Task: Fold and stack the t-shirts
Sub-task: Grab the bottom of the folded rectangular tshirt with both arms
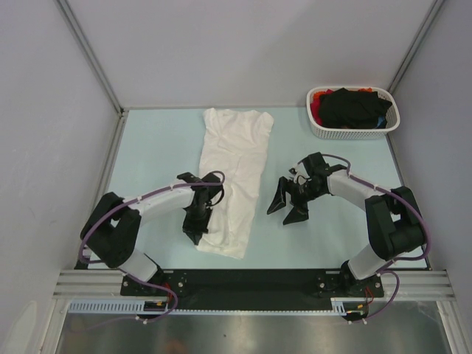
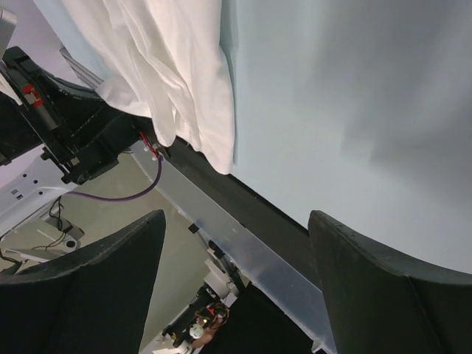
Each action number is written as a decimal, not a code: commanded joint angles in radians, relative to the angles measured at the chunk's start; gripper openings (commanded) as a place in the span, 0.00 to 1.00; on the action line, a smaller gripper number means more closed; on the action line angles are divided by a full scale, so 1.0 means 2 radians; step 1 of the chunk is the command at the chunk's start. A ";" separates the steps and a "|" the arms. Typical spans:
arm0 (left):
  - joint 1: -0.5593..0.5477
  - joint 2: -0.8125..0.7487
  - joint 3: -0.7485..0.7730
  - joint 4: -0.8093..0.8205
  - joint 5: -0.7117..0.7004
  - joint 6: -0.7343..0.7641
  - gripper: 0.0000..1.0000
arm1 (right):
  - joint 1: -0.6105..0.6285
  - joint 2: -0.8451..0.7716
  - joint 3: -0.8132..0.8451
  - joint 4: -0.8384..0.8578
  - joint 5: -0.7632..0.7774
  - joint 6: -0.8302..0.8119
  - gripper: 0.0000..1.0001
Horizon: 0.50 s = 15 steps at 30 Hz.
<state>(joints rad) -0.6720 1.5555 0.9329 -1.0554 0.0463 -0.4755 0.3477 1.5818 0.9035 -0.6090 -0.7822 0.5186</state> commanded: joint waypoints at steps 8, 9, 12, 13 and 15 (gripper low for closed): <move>0.013 -0.058 -0.068 -0.054 -0.014 -0.037 0.00 | 0.002 0.013 0.019 -0.003 -0.022 -0.016 0.84; 0.017 -0.058 -0.082 -0.051 -0.009 -0.036 0.00 | 0.003 0.013 0.018 -0.004 -0.024 -0.016 0.84; 0.030 -0.064 -0.098 -0.044 0.007 -0.035 0.33 | 0.002 0.013 0.021 -0.009 -0.026 -0.020 0.84; 0.032 -0.072 -0.097 -0.049 0.005 -0.035 0.50 | 0.002 0.012 0.021 -0.013 -0.026 -0.025 0.84; 0.032 -0.086 -0.082 -0.059 0.001 -0.044 0.91 | 0.002 0.009 0.025 -0.025 -0.022 -0.031 0.84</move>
<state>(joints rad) -0.6182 1.4563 0.7403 -1.1366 0.0360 -0.5282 0.3477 1.6073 0.9134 -0.6163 -0.8028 0.4923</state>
